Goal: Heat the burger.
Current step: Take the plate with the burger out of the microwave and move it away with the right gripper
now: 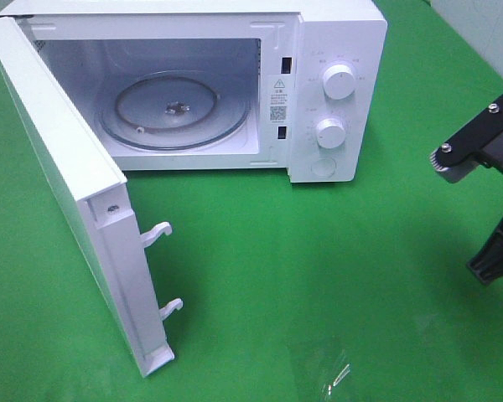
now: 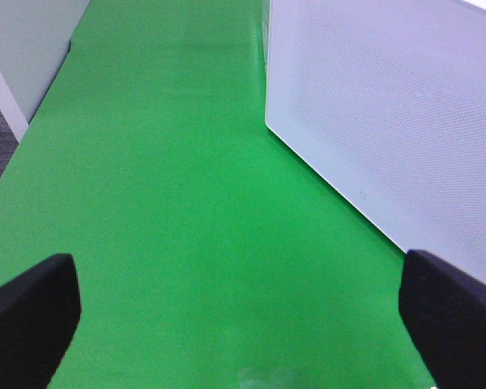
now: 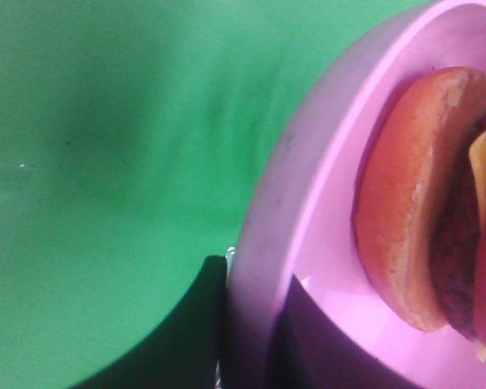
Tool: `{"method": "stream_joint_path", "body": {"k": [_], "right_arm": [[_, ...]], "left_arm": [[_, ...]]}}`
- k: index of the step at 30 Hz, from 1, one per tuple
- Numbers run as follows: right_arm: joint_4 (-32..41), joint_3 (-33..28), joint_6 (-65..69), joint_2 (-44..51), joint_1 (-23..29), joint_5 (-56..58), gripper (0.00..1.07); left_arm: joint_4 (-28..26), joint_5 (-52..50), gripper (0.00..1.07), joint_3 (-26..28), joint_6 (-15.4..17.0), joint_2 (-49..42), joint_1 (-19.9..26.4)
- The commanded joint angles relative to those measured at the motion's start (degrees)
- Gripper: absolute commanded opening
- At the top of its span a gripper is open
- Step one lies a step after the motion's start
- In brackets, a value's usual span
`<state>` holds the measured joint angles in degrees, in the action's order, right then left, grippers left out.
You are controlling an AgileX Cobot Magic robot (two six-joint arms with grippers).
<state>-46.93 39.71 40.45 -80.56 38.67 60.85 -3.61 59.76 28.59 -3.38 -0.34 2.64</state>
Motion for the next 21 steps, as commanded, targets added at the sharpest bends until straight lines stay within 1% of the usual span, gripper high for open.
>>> {"method": "stream_joint_path", "body": {"k": [1, 2, 3, 5, 6, 8, 9, 10, 11, 12, 13, 14, 15, 17, 18, 21], "right_arm": [[-4.81, 2.64, 2.81, -4.58, -0.06, 2.06, 0.0], [-4.81, 2.64, 2.81, -4.58, -0.06, 2.06, 0.0], [-4.81, 3.84, 3.67, -7.28, -0.06, 2.18, 0.0], [-4.81, 3.84, 3.67, -7.28, -0.06, 2.18, 0.0], [-4.58, 5.04, 4.58, -9.63, -0.11, 2.35, 0.0], [-4.35, 5.84, 5.56, -11.17, -0.97, 1.78, 0.0], [-3.44, 6.19, 5.9, -13.06, -2.64, 0.52, 0.0], [-3.44, 6.19, 5.9, -13.06, -2.64, 0.52, 0.0], [-2.92, 6.42, 5.96, -14.61, -4.64, -0.63, 0.0], [-2.92, 6.42, 5.96, -14.61, -4.64, -0.63, 0.0], [-2.98, 6.42, 6.3, -15.64, -6.19, -1.55, 0.0], [-2.98, 6.42, 6.3, -15.64, -6.19, -1.55, 0.0], [-3.09, 6.42, 6.93, -16.67, -8.08, -2.75, 0.0], [-3.09, 6.42, 7.28, -17.13, -8.82, -3.09, 0.0], [-3.09, 6.42, 8.42, -17.99, -10.71, -4.01, 0.0], [-3.09, 6.42, 9.28, -18.68, -12.15, -5.39, 0.0]], "left_arm": [[-0.4, -0.46, 1.0, -0.11, -0.11, -1.03, 0.0], [-0.4, -0.46, 1.0, -0.11, -0.11, -1.03, 0.0], [-0.4, -0.46, 1.0, -0.11, -0.11, -1.03, 0.0], [-0.4, -0.46, 1.0, -0.11, -0.11, -1.03, 0.0], [-0.4, -0.46, 1.0, -0.11, -0.11, -1.03, 0.0], [-0.4, -0.46, 1.0, -0.11, -0.11, -1.03, 0.0], [-0.4, -0.46, 1.0, -0.11, -0.11, -1.03, 0.0], [-0.4, -0.46, 1.0, -0.11, -0.11, -1.03, 0.0], [-0.4, -0.46, 1.0, -0.11, -0.11, -1.03, 0.0], [-0.4, -0.46, 1.0, -0.11, -0.11, -1.03, 0.0], [-0.4, -0.46, 1.0, -0.11, -0.11, -1.03, 0.0], [-0.4, -0.46, 1.0, -0.11, -0.11, -1.03, 0.0], [-0.4, -0.46, 1.0, -0.11, -0.11, -1.03, 0.0], [-0.4, -0.46, 1.0, -0.11, -0.11, -1.03, 0.0], [-0.4, -0.46, 1.0, -0.11, -0.11, -1.03, 0.0], [-0.4, -0.46, 1.0, -0.11, -0.11, -1.03, 0.0]]}}
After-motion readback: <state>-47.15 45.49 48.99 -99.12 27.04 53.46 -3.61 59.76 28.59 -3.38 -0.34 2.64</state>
